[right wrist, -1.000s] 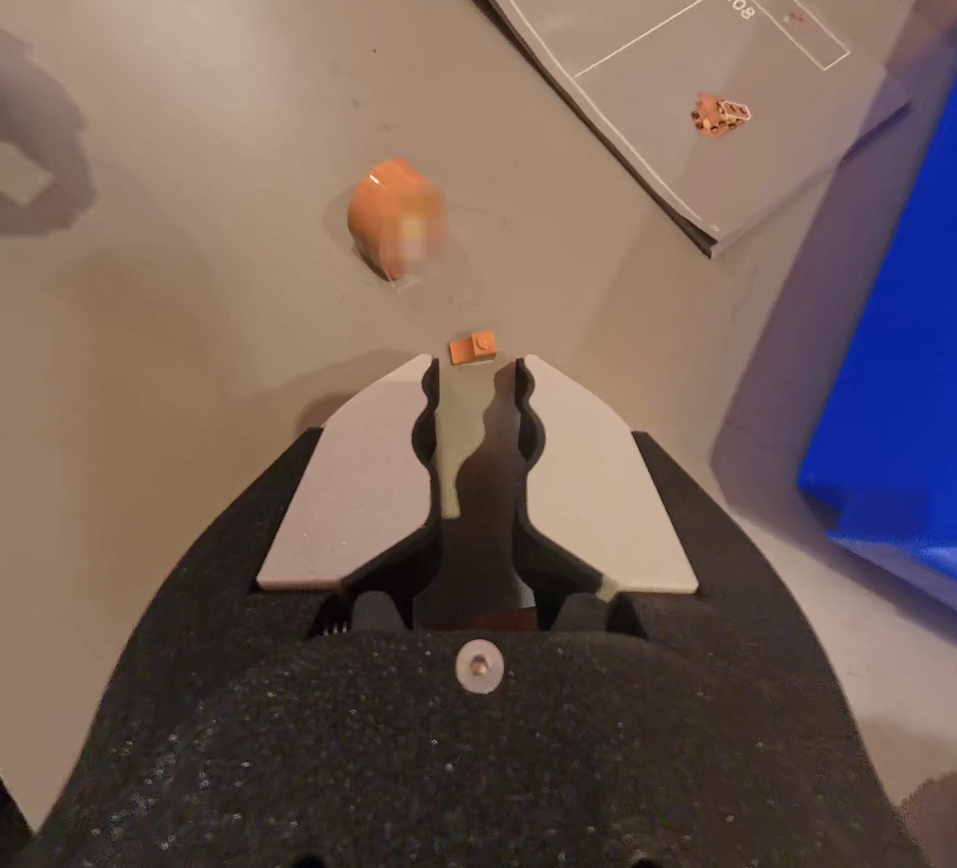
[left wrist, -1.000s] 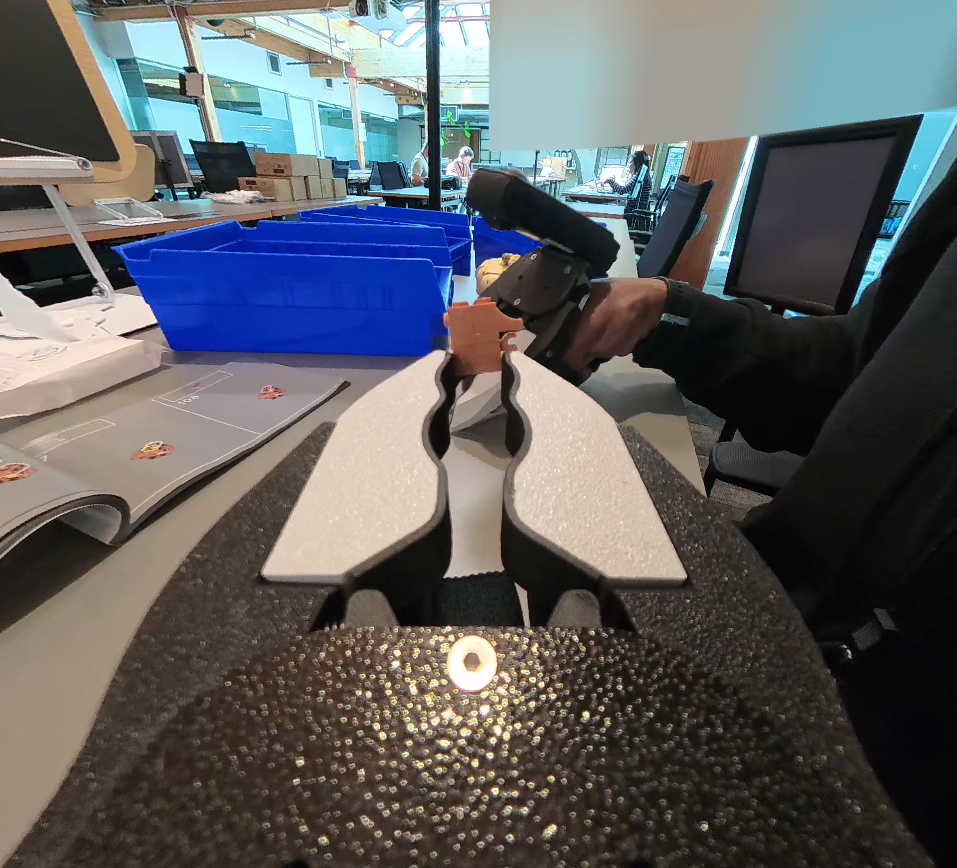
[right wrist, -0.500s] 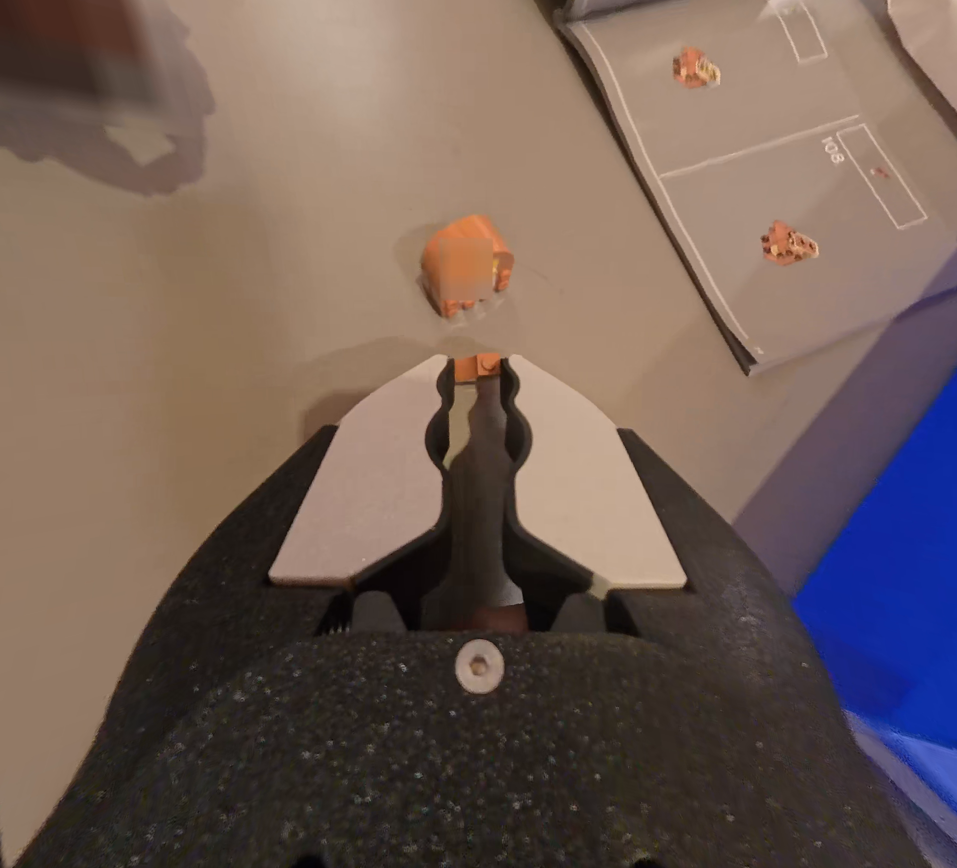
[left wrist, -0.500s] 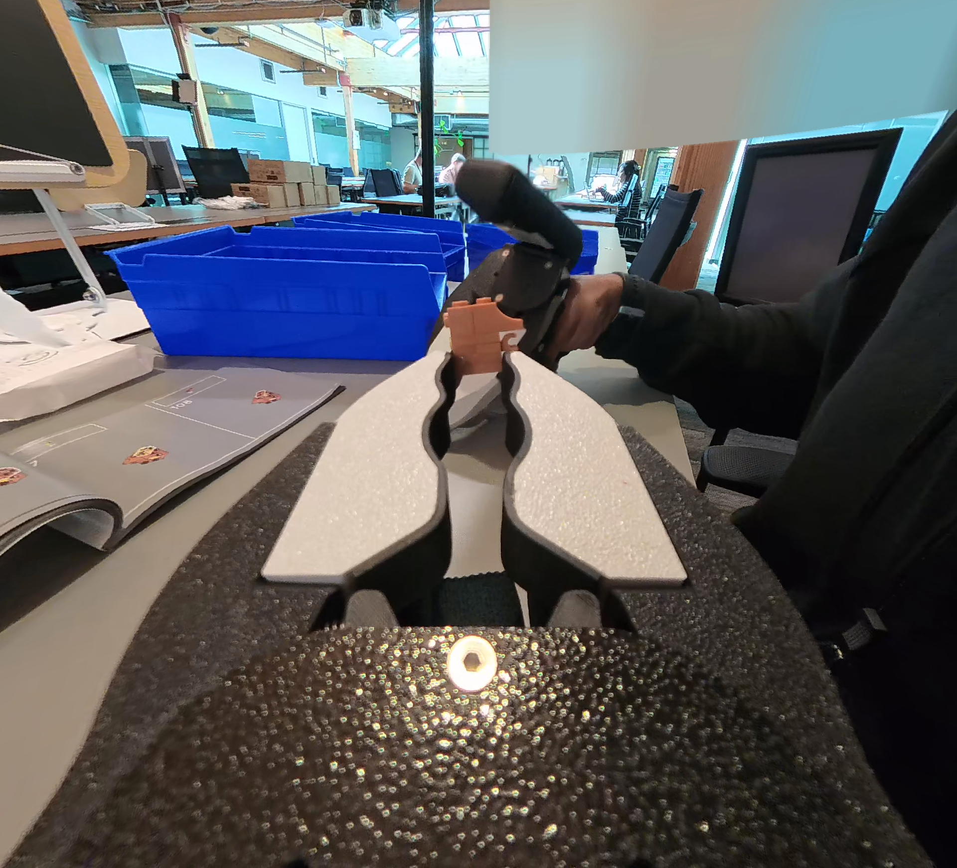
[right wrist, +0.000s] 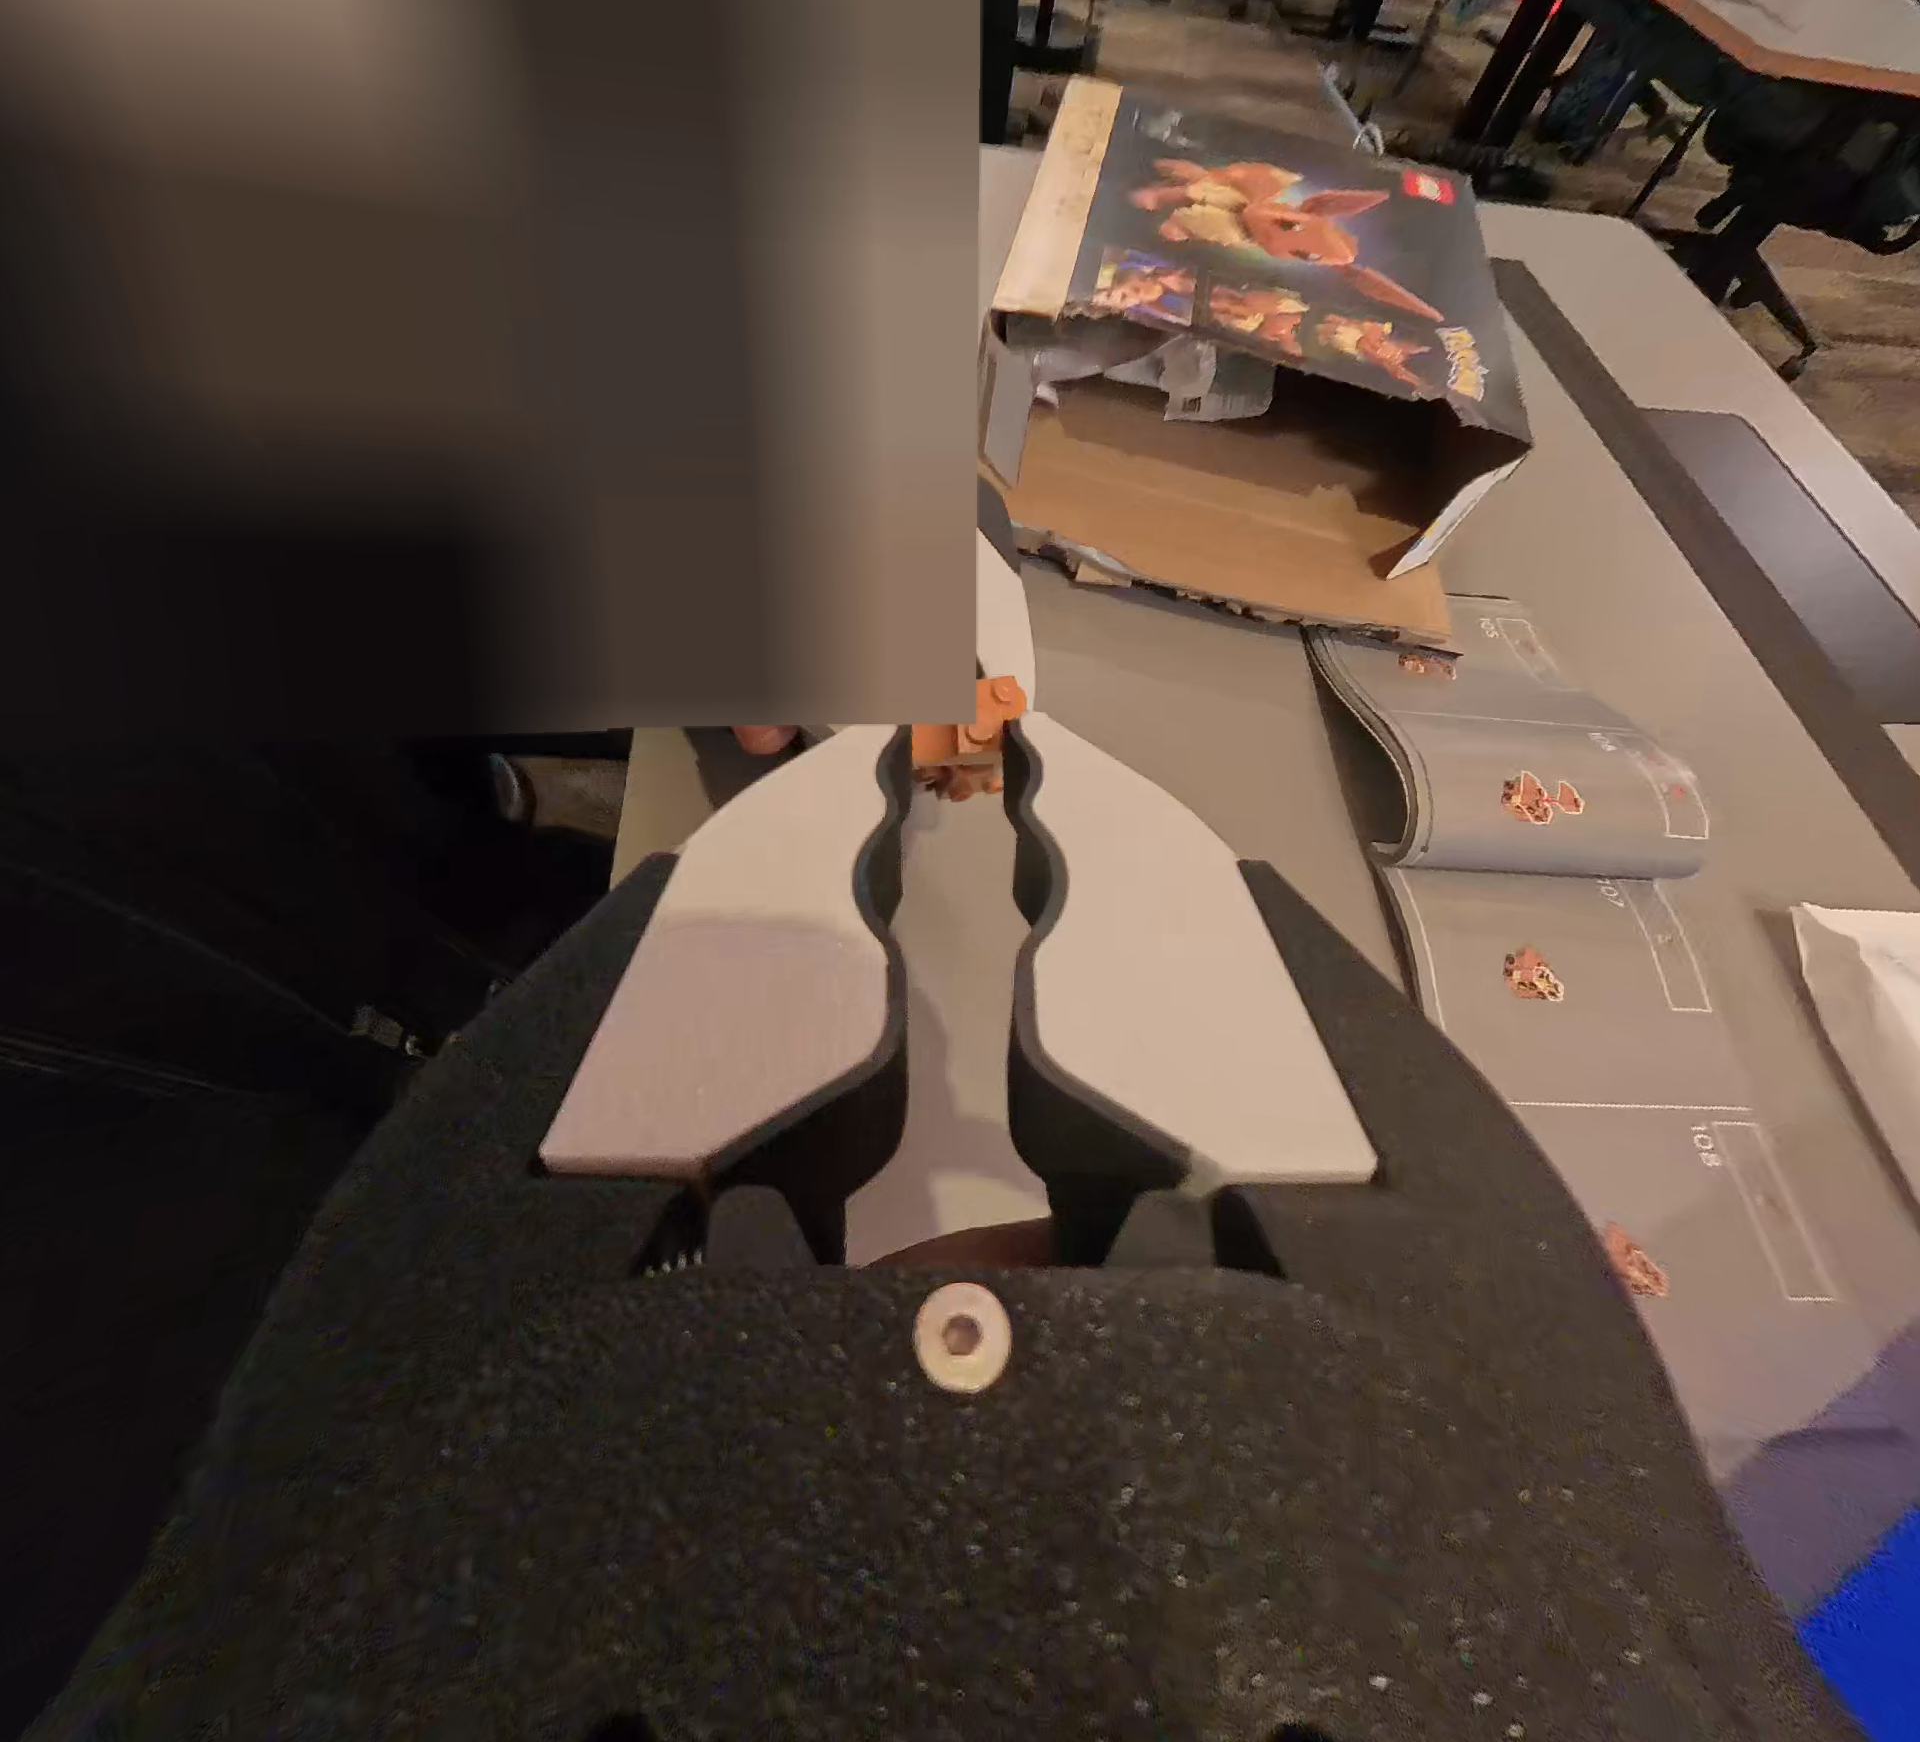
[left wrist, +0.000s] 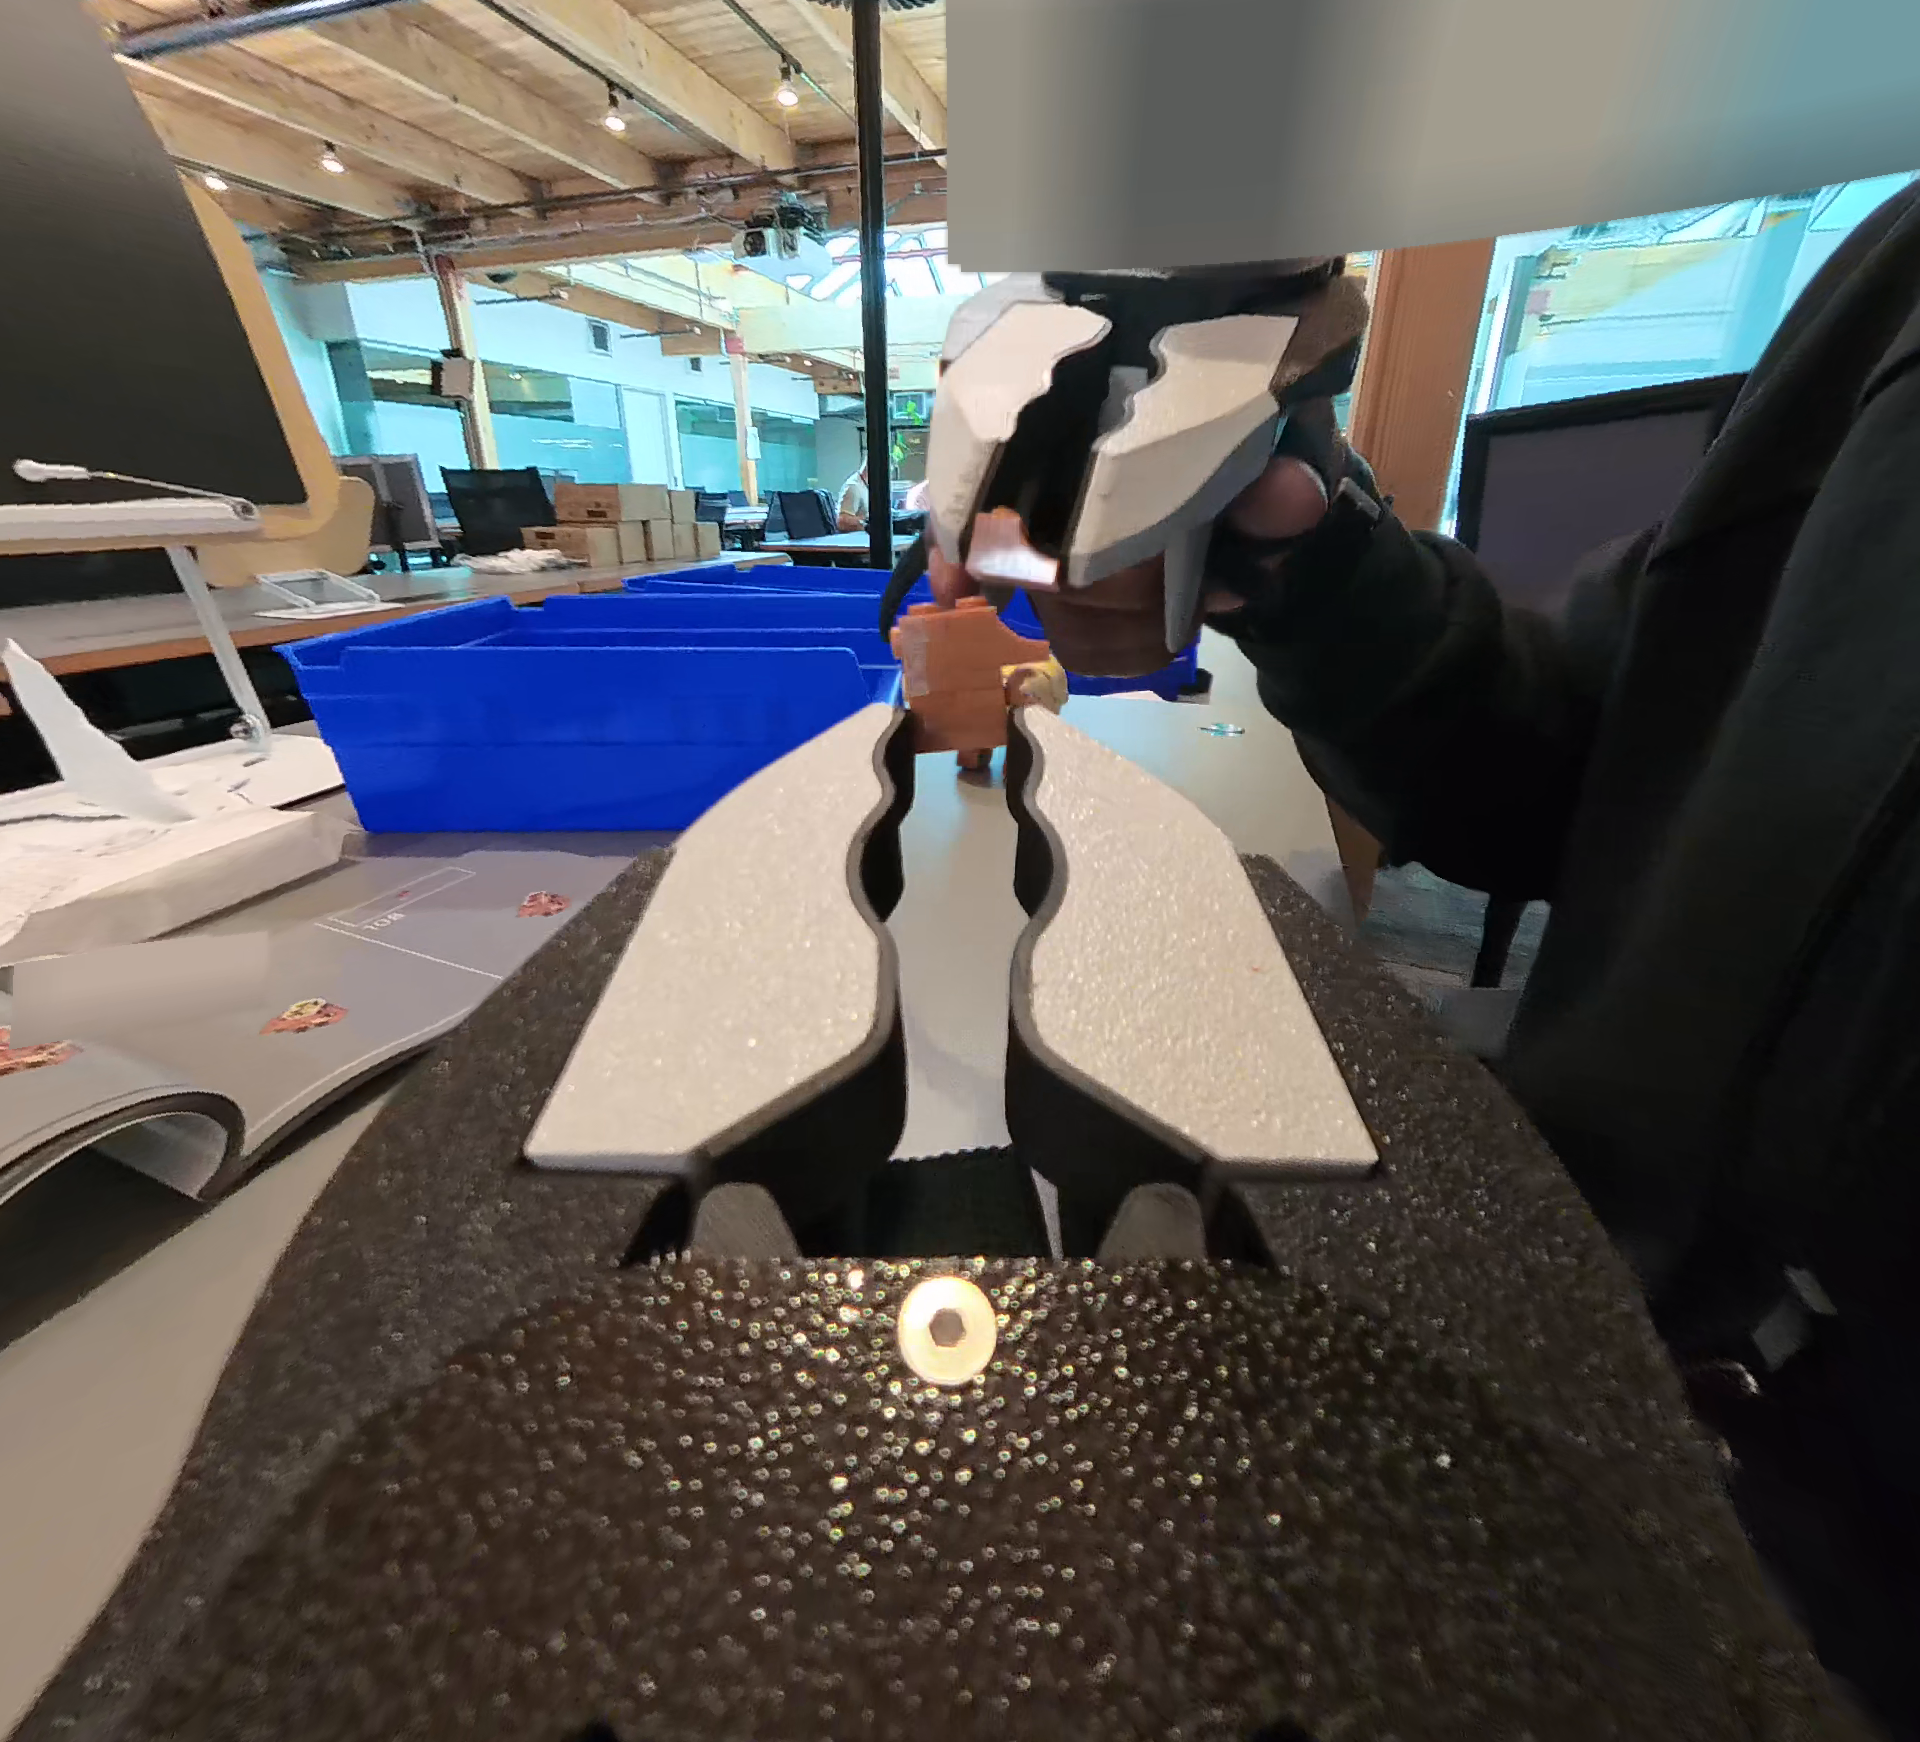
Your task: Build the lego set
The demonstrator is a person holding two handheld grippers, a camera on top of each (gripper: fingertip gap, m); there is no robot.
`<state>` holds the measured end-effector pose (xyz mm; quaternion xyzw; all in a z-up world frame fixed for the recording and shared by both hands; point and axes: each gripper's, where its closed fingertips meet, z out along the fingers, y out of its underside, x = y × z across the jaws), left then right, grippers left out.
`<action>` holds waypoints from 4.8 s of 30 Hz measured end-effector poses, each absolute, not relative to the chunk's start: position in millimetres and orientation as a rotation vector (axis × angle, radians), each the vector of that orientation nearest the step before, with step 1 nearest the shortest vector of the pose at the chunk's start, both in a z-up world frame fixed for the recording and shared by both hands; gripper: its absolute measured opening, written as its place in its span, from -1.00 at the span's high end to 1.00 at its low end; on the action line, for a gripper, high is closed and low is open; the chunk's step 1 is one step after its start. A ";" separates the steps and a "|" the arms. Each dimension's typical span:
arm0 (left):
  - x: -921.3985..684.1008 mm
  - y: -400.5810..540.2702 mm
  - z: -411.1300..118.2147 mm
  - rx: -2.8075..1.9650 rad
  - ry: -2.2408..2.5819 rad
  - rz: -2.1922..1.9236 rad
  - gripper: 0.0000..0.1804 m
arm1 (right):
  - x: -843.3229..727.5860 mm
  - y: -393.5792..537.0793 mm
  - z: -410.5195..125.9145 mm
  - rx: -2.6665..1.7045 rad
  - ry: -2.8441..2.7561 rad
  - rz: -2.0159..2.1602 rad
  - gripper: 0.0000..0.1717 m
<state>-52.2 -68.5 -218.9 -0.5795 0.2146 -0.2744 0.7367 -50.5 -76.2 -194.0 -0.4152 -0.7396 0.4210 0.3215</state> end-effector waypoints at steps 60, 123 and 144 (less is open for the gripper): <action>-43.8 -83.3 -211.9 -1.220 0.413 -0.979 0.82 | -54.4 -90.6 -192.9 -1.201 -2.031 1.228 0.79; -57.9 -78.9 -219.3 -1.300 0.386 -0.955 0.82 | -40.3 -68.1 -221.5 -1.308 -1.940 1.381 0.82; -72.0 -78.6 -222.2 -1.323 0.376 -0.885 0.83 | -8.5 -28.6 -342.2 -1.680 -1.910 0.871 0.55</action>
